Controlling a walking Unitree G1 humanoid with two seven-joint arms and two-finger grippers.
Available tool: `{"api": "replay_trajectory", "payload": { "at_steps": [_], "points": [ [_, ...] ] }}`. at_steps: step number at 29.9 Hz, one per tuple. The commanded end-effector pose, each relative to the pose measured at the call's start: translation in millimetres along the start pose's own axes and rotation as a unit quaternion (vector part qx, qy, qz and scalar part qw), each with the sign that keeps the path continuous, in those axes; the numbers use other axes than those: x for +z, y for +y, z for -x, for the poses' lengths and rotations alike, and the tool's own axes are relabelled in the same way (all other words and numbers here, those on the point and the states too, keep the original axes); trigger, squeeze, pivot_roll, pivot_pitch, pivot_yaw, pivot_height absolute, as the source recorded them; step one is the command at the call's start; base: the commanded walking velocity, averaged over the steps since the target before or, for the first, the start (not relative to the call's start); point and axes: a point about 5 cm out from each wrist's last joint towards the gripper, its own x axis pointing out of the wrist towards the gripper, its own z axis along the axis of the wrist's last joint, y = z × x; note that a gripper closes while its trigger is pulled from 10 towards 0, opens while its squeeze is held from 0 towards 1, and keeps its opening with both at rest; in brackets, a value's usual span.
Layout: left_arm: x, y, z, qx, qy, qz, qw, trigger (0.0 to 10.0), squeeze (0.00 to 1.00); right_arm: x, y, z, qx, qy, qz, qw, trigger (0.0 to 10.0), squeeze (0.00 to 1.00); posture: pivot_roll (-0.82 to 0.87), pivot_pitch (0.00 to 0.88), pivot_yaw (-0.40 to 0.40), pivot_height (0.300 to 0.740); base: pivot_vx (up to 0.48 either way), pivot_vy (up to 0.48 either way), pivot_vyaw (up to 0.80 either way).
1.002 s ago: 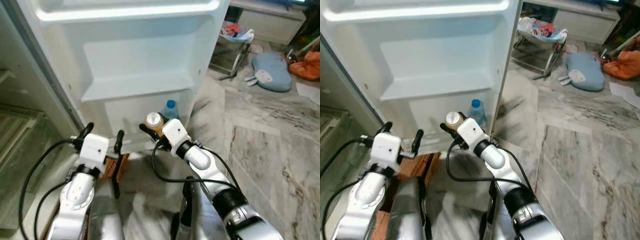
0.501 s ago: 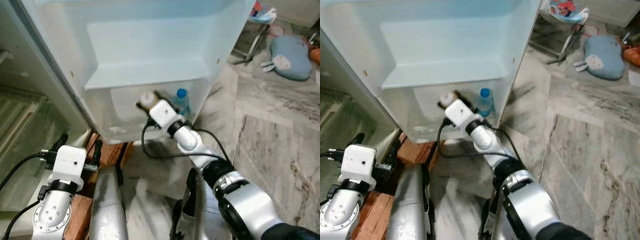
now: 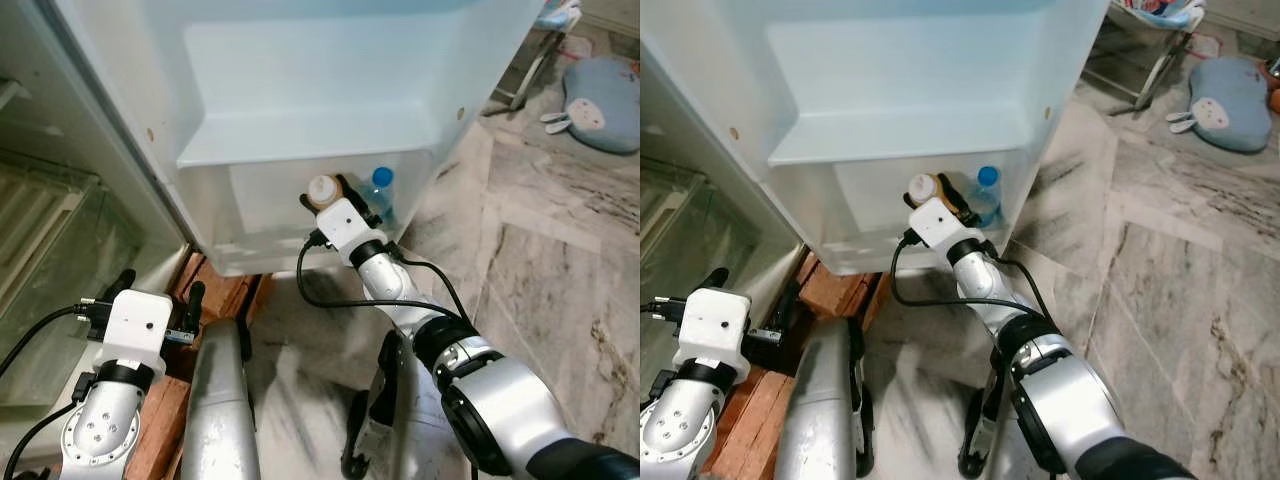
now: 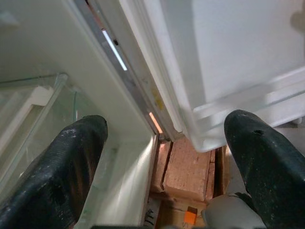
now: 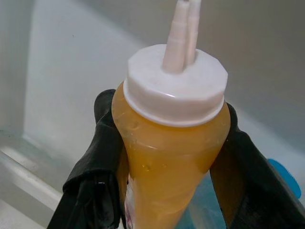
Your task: Restocking fridge
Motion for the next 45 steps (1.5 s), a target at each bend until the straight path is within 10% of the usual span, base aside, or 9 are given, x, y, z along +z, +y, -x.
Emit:
{"api": "replay_trajectory", "payload": {
  "at_steps": [1,38,39,45],
  "points": [
    [1,0.6,1.6,-0.005,0.003,-0.007,1.0,10.0,0.0,-28,-11.4,13.3,-0.04,0.068,-0.016,0.997,10.0,0.0,0.36,0.27,-0.059,0.556,0.0,0.0,0.0],
    [4,-7.6,-22.5,-0.02,-0.017,-0.026,0.999,10.0,0.0,-72,-7.1,33.6,-0.051,0.28,-0.17,0.944,10.0,0.0,0.32,0.215,-0.062,0.556,0.0,0.0,0.0],
    [4,-8.1,-23.6,-0.021,-0.017,-0.027,0.999,10.0,0.0,-71,-6.2,32.9,-0.045,0.276,-0.17,0.945,10.0,0.94,0.32,0.213,-0.063,0.556,0.0,0.0,0.0],
    [4,-9.3,-27.2,-0.022,-0.02,-0.027,0.999,10.0,0.0,-72,-7.8,32.6,-0.043,0.28,-0.164,0.945,10.0,1.0,0.31,0.204,-0.067,0.556,0.0,0.0,0.0]
  ]
}}
